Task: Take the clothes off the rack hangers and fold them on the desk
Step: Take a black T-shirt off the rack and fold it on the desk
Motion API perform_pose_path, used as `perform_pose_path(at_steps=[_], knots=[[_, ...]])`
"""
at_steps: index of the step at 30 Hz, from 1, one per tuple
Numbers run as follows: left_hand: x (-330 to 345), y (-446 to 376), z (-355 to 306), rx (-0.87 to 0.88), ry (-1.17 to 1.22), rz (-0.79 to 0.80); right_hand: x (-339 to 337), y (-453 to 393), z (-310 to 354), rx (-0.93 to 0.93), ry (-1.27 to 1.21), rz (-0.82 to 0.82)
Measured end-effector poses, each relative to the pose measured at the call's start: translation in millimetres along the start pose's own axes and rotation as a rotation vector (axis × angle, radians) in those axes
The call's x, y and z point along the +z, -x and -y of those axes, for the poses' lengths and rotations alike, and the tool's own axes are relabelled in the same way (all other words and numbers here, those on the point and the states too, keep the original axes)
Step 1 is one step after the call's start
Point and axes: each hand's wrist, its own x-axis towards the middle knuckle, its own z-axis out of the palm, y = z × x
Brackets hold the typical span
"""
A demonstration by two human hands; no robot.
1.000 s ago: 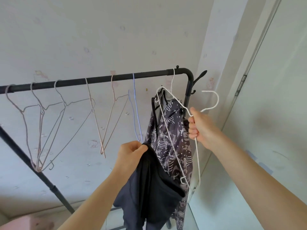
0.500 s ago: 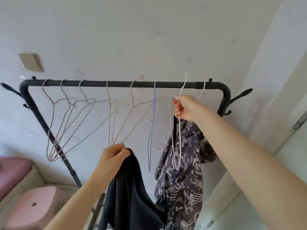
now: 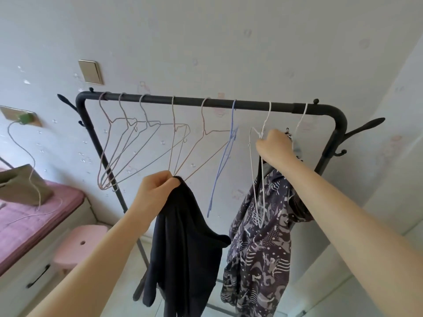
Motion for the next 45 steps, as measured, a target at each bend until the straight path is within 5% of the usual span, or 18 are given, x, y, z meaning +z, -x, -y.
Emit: perform_pose_path(at_steps=[4, 8, 15, 21, 29, 39, 45], knots=[[-14, 7, -9, 0.033, 0.04, -0.08, 2, 28, 17, -0.23, -0.094, -0.015], [-40, 19, -20, 0.049, 0.087, -0.203, 17, 61, 43, -0.311, -0.323, 0.242], [-107, 66, -31, 0.046, 0.124, -0.441, 78, 115, 97, -0.533, -0.219, 0.849], [-174, 134, -23, 0.011, 0.099, -0.628, 127, 184, 158, -0.761, -0.212, 1.079], [-272, 260, 8, -0.035, 0.041, -0.914, 191, 287, 232, -1.057, -0.01, 1.074], [-395, 517, 51, -0.222, -0.396, -1.433, 225, 477, 357, -1.002, -0.408, 1.035], [-430, 654, 76, -0.375, -0.618, -1.513, 220, 608, 424, -1.159, -0.636, 0.966]])
